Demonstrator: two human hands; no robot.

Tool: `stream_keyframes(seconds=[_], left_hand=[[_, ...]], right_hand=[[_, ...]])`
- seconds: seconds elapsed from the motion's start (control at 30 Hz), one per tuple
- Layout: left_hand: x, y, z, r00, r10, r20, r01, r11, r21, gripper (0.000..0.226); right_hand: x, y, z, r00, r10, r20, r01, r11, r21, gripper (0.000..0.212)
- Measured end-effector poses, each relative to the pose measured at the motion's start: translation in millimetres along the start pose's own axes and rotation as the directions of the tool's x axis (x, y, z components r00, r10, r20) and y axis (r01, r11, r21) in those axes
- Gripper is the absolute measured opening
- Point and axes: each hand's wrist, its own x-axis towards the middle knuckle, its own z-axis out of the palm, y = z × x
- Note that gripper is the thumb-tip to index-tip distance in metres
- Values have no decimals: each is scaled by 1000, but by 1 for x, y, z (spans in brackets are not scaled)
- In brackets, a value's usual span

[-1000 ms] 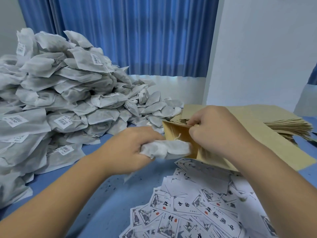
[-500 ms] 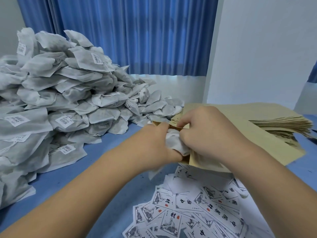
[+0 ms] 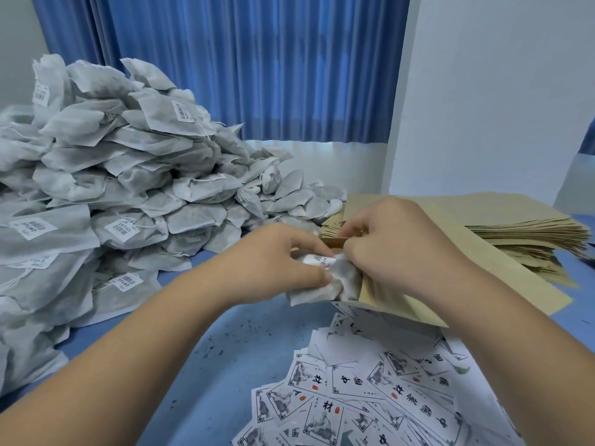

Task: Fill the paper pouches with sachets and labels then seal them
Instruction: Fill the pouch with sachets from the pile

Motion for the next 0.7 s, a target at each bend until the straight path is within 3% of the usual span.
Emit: stream_keyframes(seconds=[0.07,0.13,0.2,0.3,0.4,0.5,0.57,0.6,0.7], left_hand=[[1,2,9,994,105,-38,-101,990,94,12],[3,2,16,985,138,-107,-133,990,50,13],[4,2,15,995,100,-15,-101,978,-180,22],[4,-4,6,974,120,191,-9,866,-500,37],[6,-11,5,993,25,117,54,782,-621,46],[7,-11,12,998,-33,-56,2,872,-489,39],[6,-7,20,988,66,-139,-107,943,-314,26],[6,-5,24,977,118,-175,-153,967,-202,32],[8,-2,33,946,252,-203,-254,967,14,30]], right_hand=[[-1,-3,1,1000,-11,14,11,1000,14,21],[-1,-4,2,1000,-19,10,19,1000,16,21],[-1,-3,-1,1000,7,-11,-7,1000,22,22],[1,1,-7,998,56,-35,-54,997,50,21],[0,0,-8,998,34,-47,-31,997,76,24],[-2,-4,-5,999,-1,-42,5,996,94,25],[-3,-5,-2,999,-20,-39,25,993,116,24],[-3,-6,0,999,-29,-42,34,991,132,24],[-3,-7,4,997,-41,-61,50,985,165,24]])
